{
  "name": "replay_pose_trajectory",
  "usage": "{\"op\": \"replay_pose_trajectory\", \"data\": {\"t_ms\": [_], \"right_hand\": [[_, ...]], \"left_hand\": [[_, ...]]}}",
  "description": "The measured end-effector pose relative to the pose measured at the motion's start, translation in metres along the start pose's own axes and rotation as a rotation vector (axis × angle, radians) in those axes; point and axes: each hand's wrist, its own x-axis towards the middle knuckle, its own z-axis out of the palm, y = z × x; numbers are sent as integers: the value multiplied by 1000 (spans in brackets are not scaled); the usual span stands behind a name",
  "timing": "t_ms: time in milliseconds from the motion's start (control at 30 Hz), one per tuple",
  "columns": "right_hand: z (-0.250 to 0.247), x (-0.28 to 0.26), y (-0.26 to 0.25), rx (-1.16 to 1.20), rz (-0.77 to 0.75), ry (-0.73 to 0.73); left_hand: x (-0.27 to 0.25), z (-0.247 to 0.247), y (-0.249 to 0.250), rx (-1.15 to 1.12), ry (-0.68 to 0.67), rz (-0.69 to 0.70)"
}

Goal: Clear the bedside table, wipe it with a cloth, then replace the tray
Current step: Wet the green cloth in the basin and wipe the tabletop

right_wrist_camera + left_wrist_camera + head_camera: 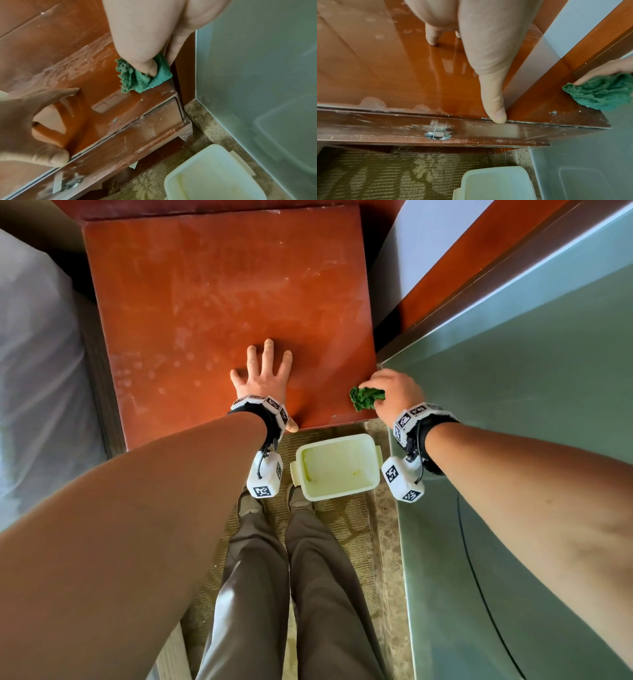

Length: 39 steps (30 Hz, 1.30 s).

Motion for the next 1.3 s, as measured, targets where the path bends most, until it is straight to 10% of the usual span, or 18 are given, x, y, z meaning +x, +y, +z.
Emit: {"op": "replay_pose_trajectory", "data": {"t_ms": [433,867,1300], "right_hand": [[38,-34,-32,291,359,222],[55,-48,-54,15,-82,-200],[19,-9,-85,354,158,-161]], "left_hand": [[-2,-2,0,-15,0,13],[0,1,-2,-19,8,22],[0,-7,-8,-39,-16,64]]}}
